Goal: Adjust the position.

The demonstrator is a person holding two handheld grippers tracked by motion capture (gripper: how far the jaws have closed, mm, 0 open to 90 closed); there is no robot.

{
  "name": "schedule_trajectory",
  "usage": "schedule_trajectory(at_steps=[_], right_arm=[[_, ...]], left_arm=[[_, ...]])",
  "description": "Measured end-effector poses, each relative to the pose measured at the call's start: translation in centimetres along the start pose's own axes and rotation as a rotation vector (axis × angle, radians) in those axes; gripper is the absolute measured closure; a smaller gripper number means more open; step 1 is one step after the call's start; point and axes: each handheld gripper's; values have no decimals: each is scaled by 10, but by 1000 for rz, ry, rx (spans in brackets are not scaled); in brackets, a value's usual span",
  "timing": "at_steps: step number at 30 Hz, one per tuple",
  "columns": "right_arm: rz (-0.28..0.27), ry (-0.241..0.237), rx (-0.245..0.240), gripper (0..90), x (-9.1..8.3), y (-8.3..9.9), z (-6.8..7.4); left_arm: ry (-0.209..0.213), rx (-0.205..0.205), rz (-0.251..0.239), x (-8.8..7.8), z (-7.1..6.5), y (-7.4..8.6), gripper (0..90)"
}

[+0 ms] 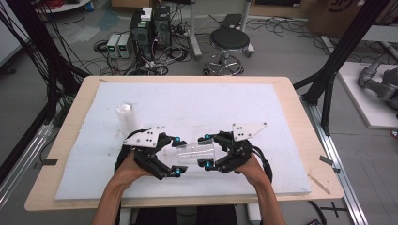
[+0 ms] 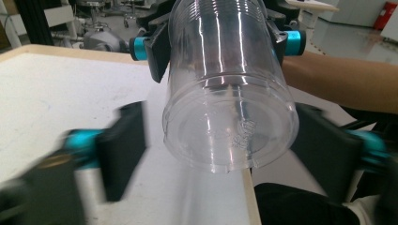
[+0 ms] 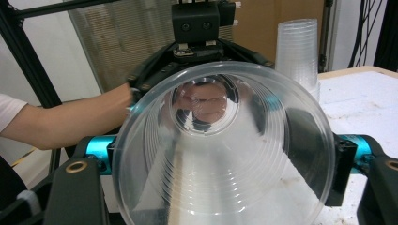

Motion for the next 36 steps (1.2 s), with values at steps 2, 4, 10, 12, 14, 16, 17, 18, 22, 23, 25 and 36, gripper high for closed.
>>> schedule_trajectory(at_steps=[2, 4, 10, 12, 14, 16, 17, 18, 22, 23, 25, 36], right_arm=[[2, 1, 2, 266, 0, 0, 0], [1, 10, -1, 265, -1, 0, -1], [16, 36, 6, 264, -5, -2, -2], [35, 55, 9, 264, -6, -3, -2], [62, 79, 8, 264, -8, -6, -2], [94, 103, 11, 263, -9, -9, -2], [109, 119, 10, 263, -9, -10, -3], [126, 130, 16, 263, -9, -12, -3], [191, 178, 34, 263, -7, -19, -5], [209, 192, 35, 263, -7, -21, -6], [236, 208, 39, 263, -5, -23, -7], [451, 328, 71, 264, 4, -40, -16]], left_arm=[[-6, -4, 8, 0, 0, 0, 93], [-11, -21, 22, -2, 1, 0, 71], [-67, -13, 86, -7, -4, 0, 71], [-113, -21, 108, -12, -6, 1, 71], [-158, -29, 132, -17, -9, 3, 72], [-195, -36, 166, -23, -11, 5, 72], [-212, -33, 185, -26, -12, 6, 71], [-229, -39, 200, -30, -13, 7, 72], [-287, -56, 229, -43, -16, 13, 86], [-298, -62, 236, -46, -17, 15, 86], [-331, -65, 240, -50, -18, 20, 86], [-493, -170, 144, -84, -18, 58, 86]])
Point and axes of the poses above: each handheld gripper's, and its own axes: x roughly forward along the jaws, y roughly out of its underside, z roughly to its left, and after that the axes turned 2 degrees about y, right-handed
